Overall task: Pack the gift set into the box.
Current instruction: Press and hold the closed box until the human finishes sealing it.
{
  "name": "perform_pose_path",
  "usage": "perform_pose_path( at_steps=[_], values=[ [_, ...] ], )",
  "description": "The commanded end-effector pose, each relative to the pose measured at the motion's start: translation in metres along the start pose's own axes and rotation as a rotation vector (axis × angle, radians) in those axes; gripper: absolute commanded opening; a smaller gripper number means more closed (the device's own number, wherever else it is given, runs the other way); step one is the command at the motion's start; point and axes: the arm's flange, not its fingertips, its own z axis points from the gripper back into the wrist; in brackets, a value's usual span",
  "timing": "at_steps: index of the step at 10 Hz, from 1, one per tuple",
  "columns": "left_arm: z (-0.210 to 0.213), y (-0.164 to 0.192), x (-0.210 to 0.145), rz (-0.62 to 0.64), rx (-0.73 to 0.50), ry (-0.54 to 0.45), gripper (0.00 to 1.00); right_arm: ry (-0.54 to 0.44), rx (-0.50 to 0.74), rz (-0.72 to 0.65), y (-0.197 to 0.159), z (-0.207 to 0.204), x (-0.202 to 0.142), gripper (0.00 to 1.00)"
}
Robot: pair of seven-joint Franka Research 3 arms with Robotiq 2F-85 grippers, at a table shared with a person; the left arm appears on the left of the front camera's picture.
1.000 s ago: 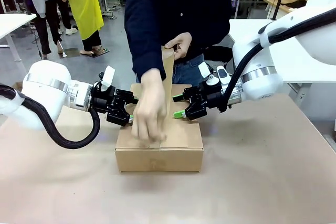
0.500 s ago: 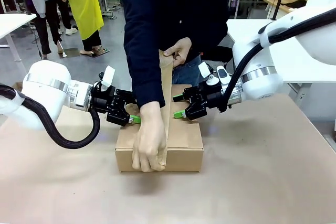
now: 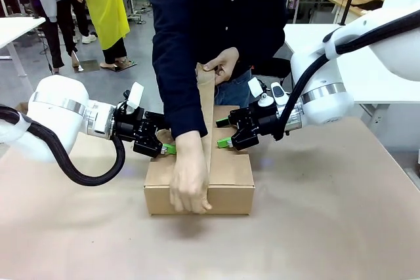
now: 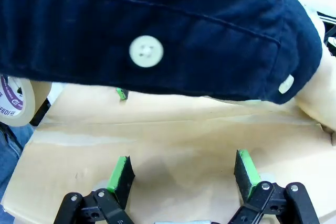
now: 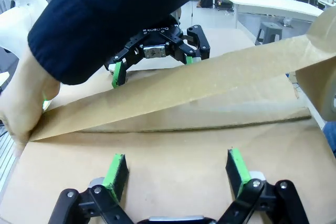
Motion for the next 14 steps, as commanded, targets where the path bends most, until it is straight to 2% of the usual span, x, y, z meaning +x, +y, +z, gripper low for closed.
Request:
perform_pose_path(
  at_steps=[1, 14],
  values=[
    [-0.0004, -0.0015, -0.0028, -0.005, -0.002, 0.002, 1.0, 0.003, -0.021, -0.01, 0.0041, -0.0015, -0.0026, 1.0],
    [-0.0004, -0.0015, -0.0028, -0.005, -0.002, 0.002, 1.0, 0.003, -0.021, -0.01, 0.0041, -0.0015, -0.0026, 1.0]
  ],
)
